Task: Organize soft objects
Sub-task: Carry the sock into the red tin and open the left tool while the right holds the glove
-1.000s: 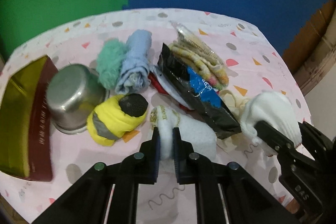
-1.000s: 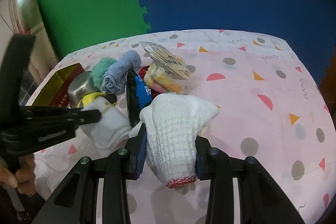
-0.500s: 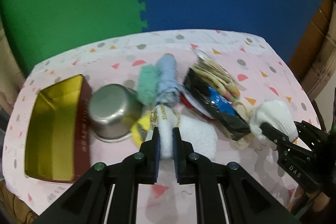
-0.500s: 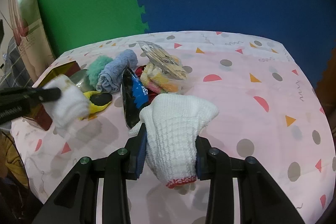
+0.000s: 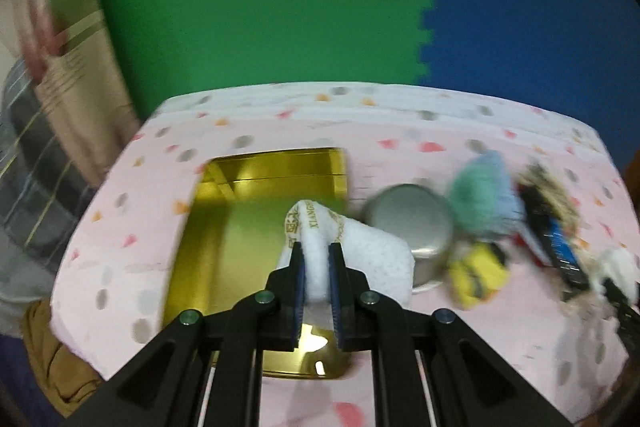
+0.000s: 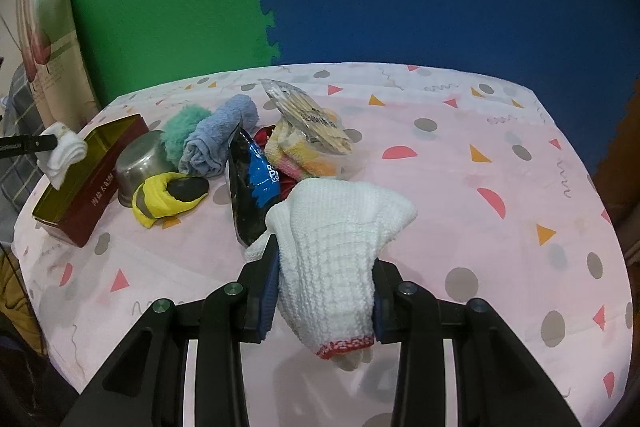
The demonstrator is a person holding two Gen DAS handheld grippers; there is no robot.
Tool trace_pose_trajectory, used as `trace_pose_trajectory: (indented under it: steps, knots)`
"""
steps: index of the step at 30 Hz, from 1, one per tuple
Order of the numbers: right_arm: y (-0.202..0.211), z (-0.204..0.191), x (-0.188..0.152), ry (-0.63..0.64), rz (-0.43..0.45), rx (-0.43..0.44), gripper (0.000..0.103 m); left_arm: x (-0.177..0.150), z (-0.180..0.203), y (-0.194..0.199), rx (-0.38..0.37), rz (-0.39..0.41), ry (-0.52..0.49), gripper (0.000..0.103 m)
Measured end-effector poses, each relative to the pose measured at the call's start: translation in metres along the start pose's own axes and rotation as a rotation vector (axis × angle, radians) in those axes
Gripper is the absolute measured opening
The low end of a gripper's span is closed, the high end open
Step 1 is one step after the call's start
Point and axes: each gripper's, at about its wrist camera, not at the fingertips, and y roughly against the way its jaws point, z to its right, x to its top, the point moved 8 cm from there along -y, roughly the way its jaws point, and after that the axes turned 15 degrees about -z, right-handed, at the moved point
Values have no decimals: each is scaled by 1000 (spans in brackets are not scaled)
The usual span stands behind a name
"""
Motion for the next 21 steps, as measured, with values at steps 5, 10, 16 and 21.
trace_pose_trajectory:
  steps: [5,10,16,21]
  knots:
    - [3,-1,1,7,9,-19,35,0,-50,-28,47,-47,73,11]
    - [8,-5,4,20,24,-42,35,-6,-78,-52,72,-82,103,11]
    - [8,-9,4,32,20,-48,34,-17,-89,-81,73,-144,131,11]
    - [9,-13,-1,31,7,-45,34,-22,-91,-87,70,-151,136,14]
